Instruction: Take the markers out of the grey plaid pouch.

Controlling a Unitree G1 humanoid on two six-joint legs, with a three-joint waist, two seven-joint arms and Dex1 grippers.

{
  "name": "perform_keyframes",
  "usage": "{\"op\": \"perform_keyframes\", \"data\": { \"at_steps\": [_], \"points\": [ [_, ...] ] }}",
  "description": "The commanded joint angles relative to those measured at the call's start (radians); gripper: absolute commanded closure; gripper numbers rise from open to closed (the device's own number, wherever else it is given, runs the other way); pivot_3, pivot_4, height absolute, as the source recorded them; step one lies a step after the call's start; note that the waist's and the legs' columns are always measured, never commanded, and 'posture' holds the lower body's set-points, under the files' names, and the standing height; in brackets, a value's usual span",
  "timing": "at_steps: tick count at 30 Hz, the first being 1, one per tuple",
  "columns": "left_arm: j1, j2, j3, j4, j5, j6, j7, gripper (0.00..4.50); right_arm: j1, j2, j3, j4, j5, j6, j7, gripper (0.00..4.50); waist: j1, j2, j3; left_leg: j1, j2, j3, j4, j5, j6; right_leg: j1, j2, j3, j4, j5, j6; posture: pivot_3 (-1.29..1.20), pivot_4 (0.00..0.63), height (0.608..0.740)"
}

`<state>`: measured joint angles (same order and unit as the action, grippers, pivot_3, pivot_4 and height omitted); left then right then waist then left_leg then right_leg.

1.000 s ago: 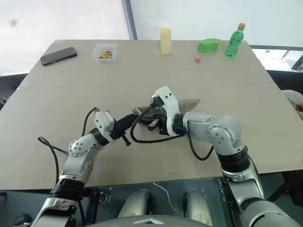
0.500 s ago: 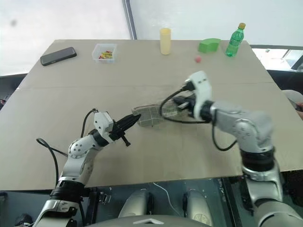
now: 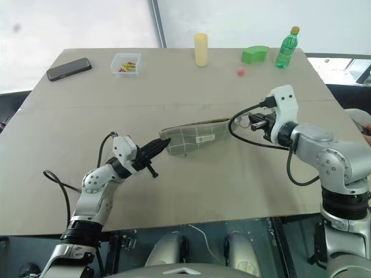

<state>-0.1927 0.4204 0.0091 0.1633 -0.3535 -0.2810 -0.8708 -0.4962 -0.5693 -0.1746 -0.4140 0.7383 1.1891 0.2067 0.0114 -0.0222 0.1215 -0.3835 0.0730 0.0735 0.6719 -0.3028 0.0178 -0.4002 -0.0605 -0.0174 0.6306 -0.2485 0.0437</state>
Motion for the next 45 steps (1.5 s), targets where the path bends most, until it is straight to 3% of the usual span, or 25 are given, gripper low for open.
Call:
{"op": "perform_keyframes", "data": {
  "at_steps": [1,4,6,11,14,17,18,19,27,36,45],
  "points": [
    [0.0,0.004,0.01,-0.007,0.012,-0.011,-0.005,4.5,0.059,-0.104,0.003,-0.148,0.0,-0.123,0.168,4.49,0.003,0.001,0.0,-0.001,0.0,0.0,0.0,0.0,0.0,0.0,0.0,0.0,-0.001,0.0,0.0,0.0,0.15,0.74],
    [0.003,0.002,0.003,-0.02,0.018,-0.016,-0.008,4.5,0.124,-0.152,0.005,-0.2,-0.03,-0.167,0.201,3.68,0.001,0.001,0.0,-0.001,0.0,0.0,-0.002,0.0,0.0,0.0,0.0,0.0,-0.004,0.0,0.0,0.0,0.15,0.74],
    [0.003,0.001,-0.002,-0.025,0.023,-0.019,-0.01,4.5,0.179,-0.173,-0.024,-0.238,-0.02,-0.179,0.225,2.87,0.002,0.0,0.0,-0.001,0.0,0.0,-0.002,0.0,0.0,0.0,0.0,0.0,-0.004,0.0,0.0,0.0,0.15,0.74],
    [0.001,0.004,-0.005,-0.029,0.032,-0.032,-0.017,4.5,0.262,-0.217,-0.184,-0.31,0.109,-0.171,0.298,2.87,0.003,0.001,0.0,-0.001,0.0,0.0,-0.002,0.0,0.0,0.0,0.0,0.0,-0.003,0.0,0.0,0.0,0.15,0.74],
    [-0.004,0.004,-0.007,-0.024,0.04,-0.048,-0.02,4.5,0.206,-0.173,-0.175,-0.328,0.2,-0.148,0.243,2.87,-0.001,0.0,0.0,0.0,0.0,0.0,-0.002,0.0,0.0,0.001,0.0,0.0,-0.003,0.0,0.0,0.0,0.15,0.74],
    [-0.009,0.002,-0.015,-0.015,0.054,-0.071,-0.03,4.5,0.109,-0.057,-0.054,-0.309,0.203,-0.121,0.119,3.73,-0.004,0.0,0.0,0.002,0.001,-0.001,-0.002,0.0,0.0,0.002,0.002,0.0,-0.002,0.0,0.0,0.0,0.15,0.74],
    [-0.011,0.0,-0.015,-0.013,0.056,-0.073,-0.029,4.5,0.083,-0.017,0.0,-0.298,0.182,-0.118,0.091,4.22,-0.003,0.001,0.0,0.003,0.001,-0.001,-0.002,0.0,0.0,0.002,0.002,0.0,-0.002,0.0,0.0,0.0,0.15,0.74],
    [-0.014,-0.002,-0.016,-0.012,0.059,-0.078,-0.028,4.5,0.056,0.014,0.07,-0.272,0.134,-0.129,0.077,4.43,-0.001,0.001,0.0,0.003,0.001,-0.001,-0.002,0.0,0.0,0.001,0.002,0.0,-0.001,0.0,0.0,0.0,0.15,0.74],
    [-0.005,-0.004,-0.018,-0.034,0.064,-0.083,-0.02,4.5,-0.02,0.059,0.268,-0.137,-0.036,-0.167,0.093,4.43,0.003,0.001,0.0,-0.002,-0.001,0.0,-0.001,0.002,-0.004,0.0,0.0,0.0,-0.004,0.0,0.0,0.0,0.15,0.74],
    [0.017,-0.01,-0.024,-0.056,0.062,-0.077,-0.015,4.5,-0.022,-0.029,0.467,-0.088,-0.192,-0.177,0.213,4.43,0.002,0.001,0.0,-0.002,0.0,-0.001,-0.001,0.002,-0.003,-0.001,0.0,-0.001,-0.003,0.0,0.0,0.0,0.15,0.74],
    [0.026,-0.007,-0.026,-0.038,-0.019,0.066,-0.072,4.5,-0.208,-0.098,0.711,0.094,-0.631,-0.541,0.308,4.43,-0.001,0.001,0.001,-0.001,-0.001,0.0,-0.001,0.002,-0.003,-0.002,0.0,0.0,-0.003,0.0,0.0,0.0,0.15,0.74]
  ]
}}
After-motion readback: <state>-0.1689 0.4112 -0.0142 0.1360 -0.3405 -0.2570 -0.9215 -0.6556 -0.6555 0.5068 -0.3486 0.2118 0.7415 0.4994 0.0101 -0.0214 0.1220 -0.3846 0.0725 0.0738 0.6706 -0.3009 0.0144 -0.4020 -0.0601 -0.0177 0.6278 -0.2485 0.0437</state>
